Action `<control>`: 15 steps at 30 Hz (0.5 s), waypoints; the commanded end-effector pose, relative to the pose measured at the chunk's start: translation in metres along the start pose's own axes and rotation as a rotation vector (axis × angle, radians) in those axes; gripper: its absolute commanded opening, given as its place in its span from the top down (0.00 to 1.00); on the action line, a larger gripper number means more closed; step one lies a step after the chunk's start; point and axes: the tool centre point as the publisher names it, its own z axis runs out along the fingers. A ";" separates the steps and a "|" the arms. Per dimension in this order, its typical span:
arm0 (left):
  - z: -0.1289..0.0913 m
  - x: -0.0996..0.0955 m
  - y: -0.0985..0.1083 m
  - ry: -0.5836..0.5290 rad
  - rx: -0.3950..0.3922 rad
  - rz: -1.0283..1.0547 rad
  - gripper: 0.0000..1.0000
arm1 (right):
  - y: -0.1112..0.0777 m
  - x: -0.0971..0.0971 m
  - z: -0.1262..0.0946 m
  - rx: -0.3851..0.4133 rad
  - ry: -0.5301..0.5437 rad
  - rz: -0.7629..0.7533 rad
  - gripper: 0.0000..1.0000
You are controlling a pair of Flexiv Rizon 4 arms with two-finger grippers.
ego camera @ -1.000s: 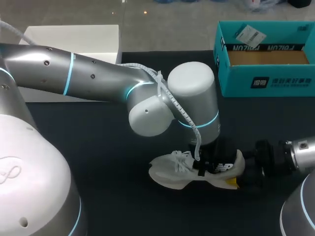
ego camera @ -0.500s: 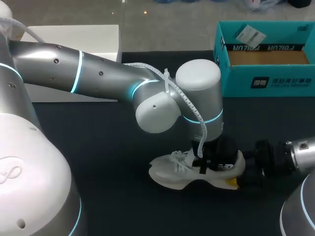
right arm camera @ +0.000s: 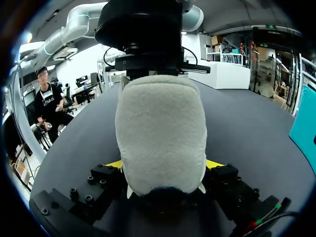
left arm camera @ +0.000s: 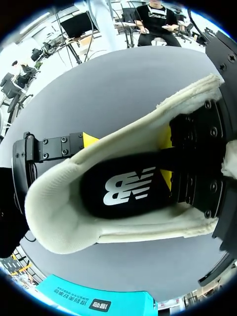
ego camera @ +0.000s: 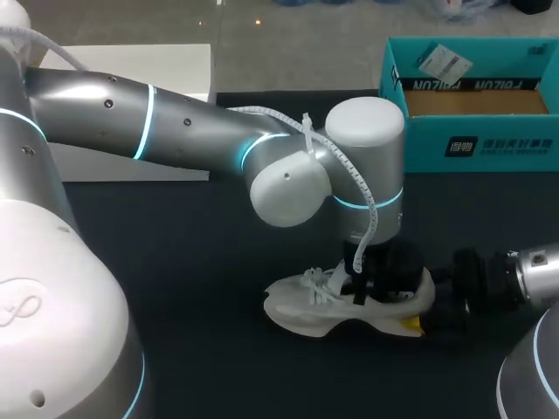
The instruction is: Take the shoe out of the shoebox, open the shoe tongue, remove and reinsert the insole, then place the shoe into the shoebox
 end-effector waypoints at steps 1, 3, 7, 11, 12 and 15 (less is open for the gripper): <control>0.042 -0.001 0.000 -0.027 -0.006 -0.018 0.95 | 0.002 -0.001 -0.001 0.004 -0.003 0.002 1.00; 0.046 -0.004 0.001 -0.054 -0.038 -0.024 1.00 | 0.002 -0.001 -0.001 0.004 -0.003 0.002 1.00; 0.052 -0.008 0.006 -0.103 -0.031 -0.071 1.00 | 0.002 -0.001 -0.001 0.004 -0.003 0.002 1.00; 0.048 -0.011 0.011 -0.182 -0.023 -0.133 1.00 | 0.002 -0.001 -0.001 0.004 -0.003 0.002 1.00; 0.045 -0.011 0.013 -0.209 -0.021 -0.147 1.00 | 0.002 -0.001 -0.001 0.004 -0.003 0.002 1.00; 0.034 -0.013 0.018 -0.277 -0.006 -0.201 1.00 | 0.002 -0.001 -0.001 0.004 -0.003 0.002 1.00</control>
